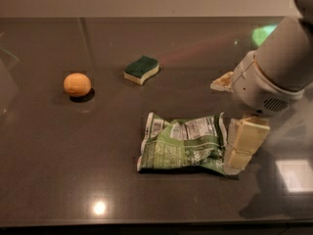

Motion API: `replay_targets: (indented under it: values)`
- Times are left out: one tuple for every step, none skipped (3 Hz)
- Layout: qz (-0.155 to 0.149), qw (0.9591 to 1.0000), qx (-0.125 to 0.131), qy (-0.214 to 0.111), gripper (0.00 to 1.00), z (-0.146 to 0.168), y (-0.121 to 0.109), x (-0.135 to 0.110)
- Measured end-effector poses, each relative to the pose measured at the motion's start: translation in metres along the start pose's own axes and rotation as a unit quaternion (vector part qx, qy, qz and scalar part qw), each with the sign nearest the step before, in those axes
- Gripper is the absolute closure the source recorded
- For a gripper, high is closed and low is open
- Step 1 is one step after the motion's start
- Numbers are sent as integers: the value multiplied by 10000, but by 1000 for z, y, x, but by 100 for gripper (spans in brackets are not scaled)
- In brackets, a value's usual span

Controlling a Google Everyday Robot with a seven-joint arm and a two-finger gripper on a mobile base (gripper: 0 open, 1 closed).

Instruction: Move green jalapeno chip bag near orange

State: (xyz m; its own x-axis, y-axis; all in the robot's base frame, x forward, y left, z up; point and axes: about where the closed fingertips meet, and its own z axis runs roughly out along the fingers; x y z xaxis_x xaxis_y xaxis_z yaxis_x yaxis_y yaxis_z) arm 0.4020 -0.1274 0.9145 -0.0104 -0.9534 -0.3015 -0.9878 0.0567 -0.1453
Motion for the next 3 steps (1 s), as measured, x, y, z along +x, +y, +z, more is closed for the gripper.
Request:
replay_targets:
  values:
    - [-90,9999,-62,-33,0,8,7,-5]
    - [-53,9999,-57,-67,0,43,7,-8]
    - [12,9999,27,-107,0,71,2,-6]
